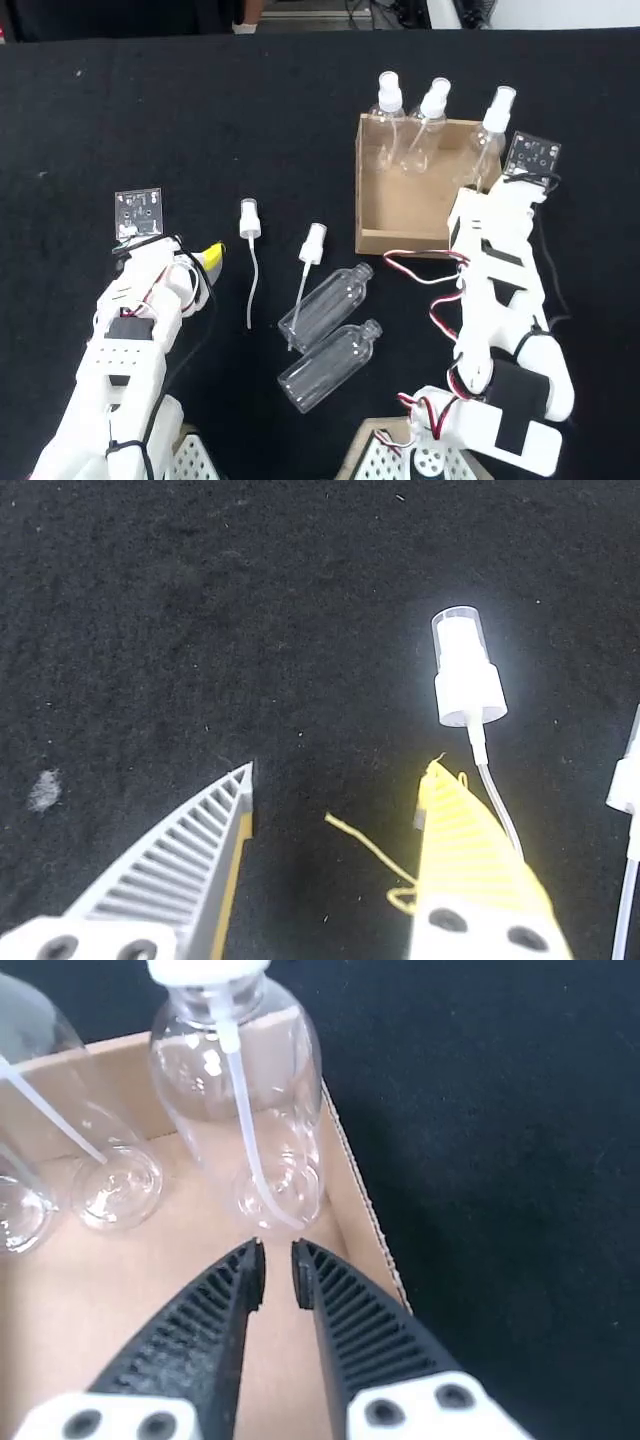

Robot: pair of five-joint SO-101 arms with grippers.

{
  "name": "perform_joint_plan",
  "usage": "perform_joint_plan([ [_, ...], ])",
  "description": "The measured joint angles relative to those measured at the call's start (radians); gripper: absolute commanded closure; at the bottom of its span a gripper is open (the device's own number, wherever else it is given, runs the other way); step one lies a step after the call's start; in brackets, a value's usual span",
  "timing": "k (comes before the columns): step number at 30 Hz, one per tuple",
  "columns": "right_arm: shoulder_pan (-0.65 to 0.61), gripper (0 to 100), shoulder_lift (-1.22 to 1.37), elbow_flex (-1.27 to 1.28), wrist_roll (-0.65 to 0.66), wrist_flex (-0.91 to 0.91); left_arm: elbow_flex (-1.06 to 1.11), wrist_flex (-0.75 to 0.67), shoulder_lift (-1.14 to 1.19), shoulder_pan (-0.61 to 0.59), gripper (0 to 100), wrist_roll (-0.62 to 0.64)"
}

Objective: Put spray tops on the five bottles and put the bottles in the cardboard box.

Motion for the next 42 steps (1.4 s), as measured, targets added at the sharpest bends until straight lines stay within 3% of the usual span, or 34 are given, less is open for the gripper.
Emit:
perform_joint_plan([
  [18,0.0,98.7,0.0,0.0,0.0,0.0,0.0,0.0,0.0,0.0,74,0.0],
  [27,0.002,98.7,0.11,-0.006,0.0,-0.132,0.0,0.0,0.0,0.0,74,0.0],
  [42,0.002,98.7,0.16,-0.077,0.0,-0.146,0.0,0.0,0.0,0.0,74,0.0],
])
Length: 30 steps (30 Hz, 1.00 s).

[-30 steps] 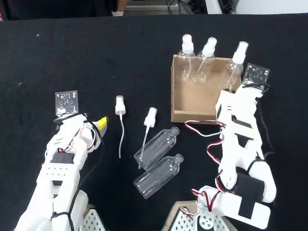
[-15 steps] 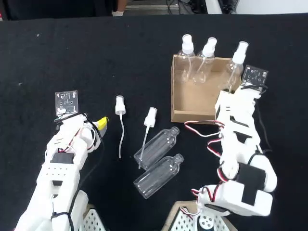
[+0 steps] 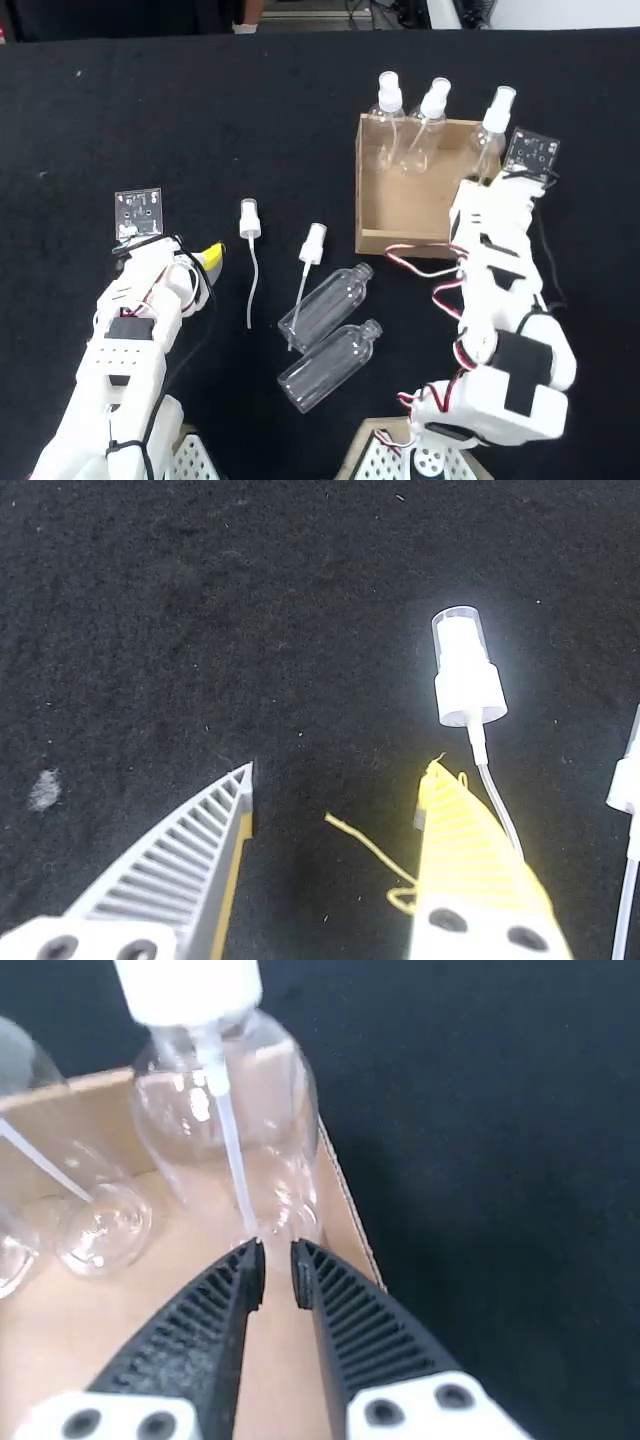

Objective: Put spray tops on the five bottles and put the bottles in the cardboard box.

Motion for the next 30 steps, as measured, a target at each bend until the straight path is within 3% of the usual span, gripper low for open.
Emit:
perform_joint_plan([
  [30,-0.021,98.7,0.008,-0.015,0.0,0.0,0.0,0.0,0.0,0.0,74,0.0],
])
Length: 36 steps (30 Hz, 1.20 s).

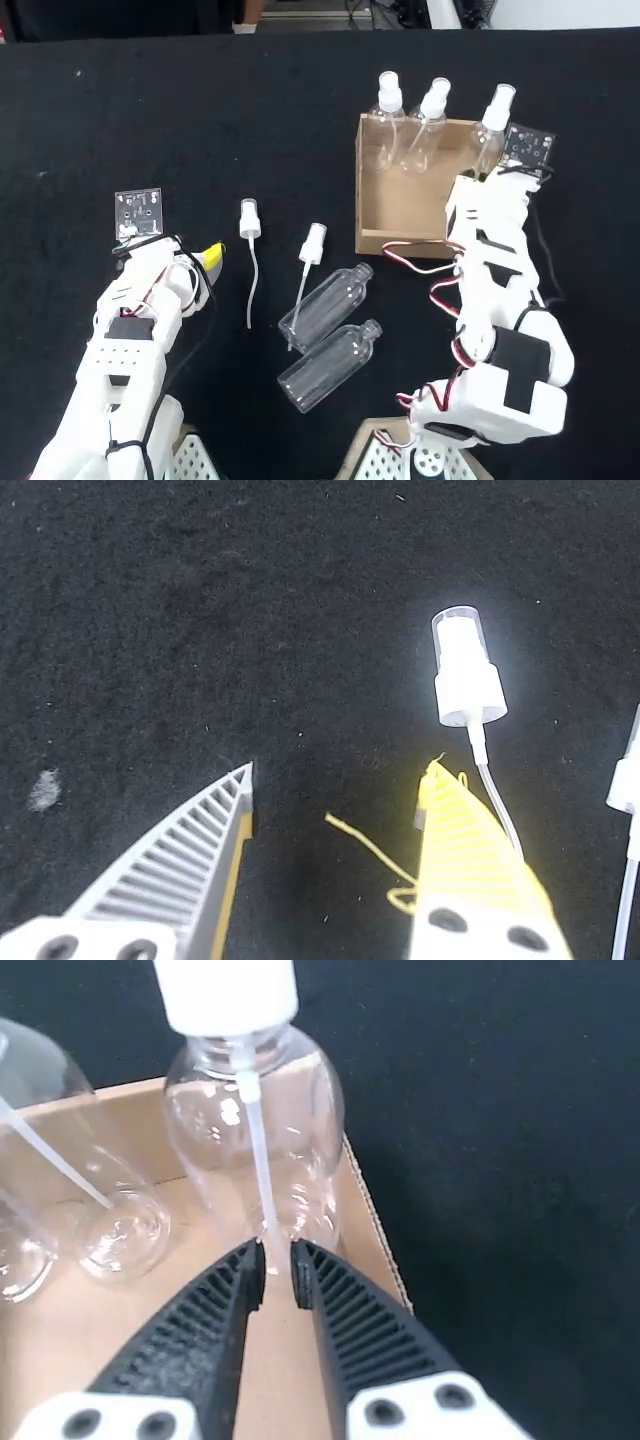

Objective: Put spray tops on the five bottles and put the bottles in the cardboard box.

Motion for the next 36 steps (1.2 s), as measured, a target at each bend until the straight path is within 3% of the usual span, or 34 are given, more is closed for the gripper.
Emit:
perform_joint_plan([
  [26,0.0,98.7,0.0,-0.018,0.0,0.0,0.0,0.0,0.0,0.0,74,0.0],
  [36,0.0,98.7,0.12,-0.092,0.0,-0.003,0.0,0.0,0.0,0.0,74,0.0],
])
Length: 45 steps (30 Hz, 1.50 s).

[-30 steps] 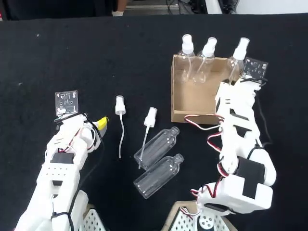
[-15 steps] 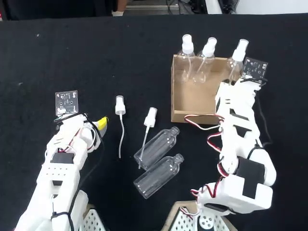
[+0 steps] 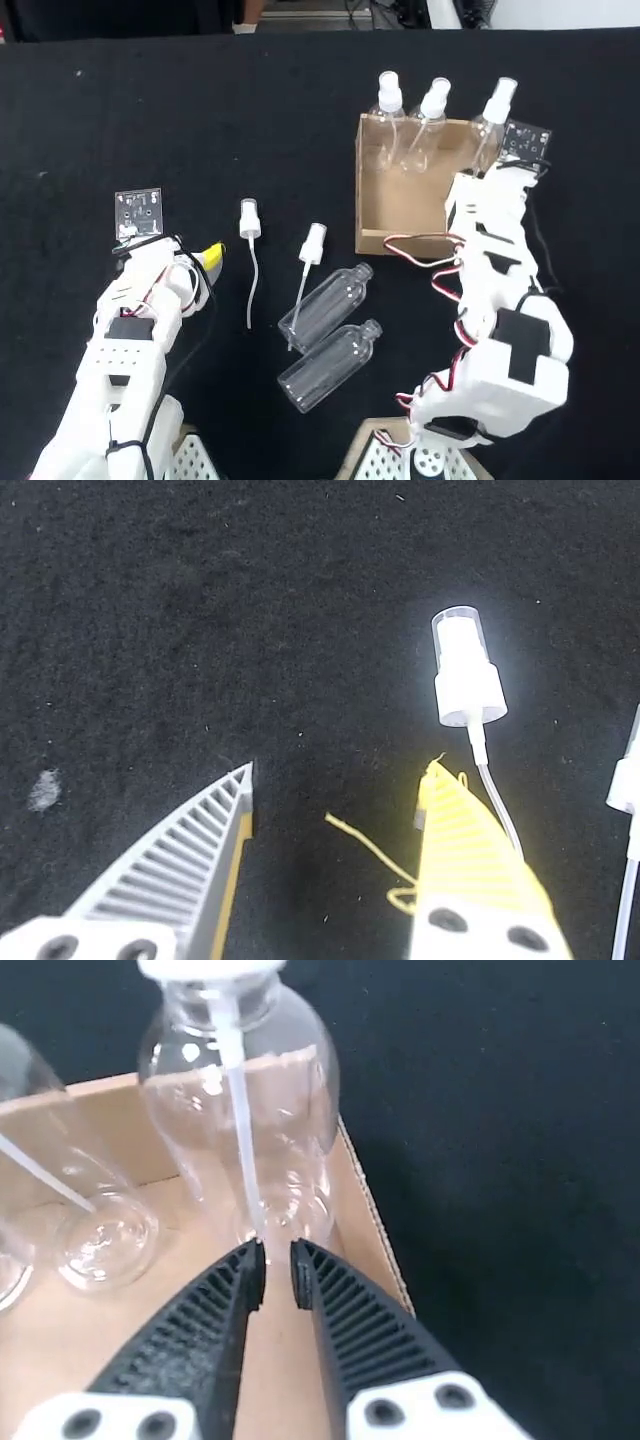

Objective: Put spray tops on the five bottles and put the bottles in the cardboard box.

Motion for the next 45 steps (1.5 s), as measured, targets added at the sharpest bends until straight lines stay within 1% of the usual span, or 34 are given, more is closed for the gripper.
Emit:
perform_joint_plan([
  [45,0.0,98.7,0.009,-0.052,0.0,0.0,0.0,0.0,0.0,0.0,74,0.0],
])
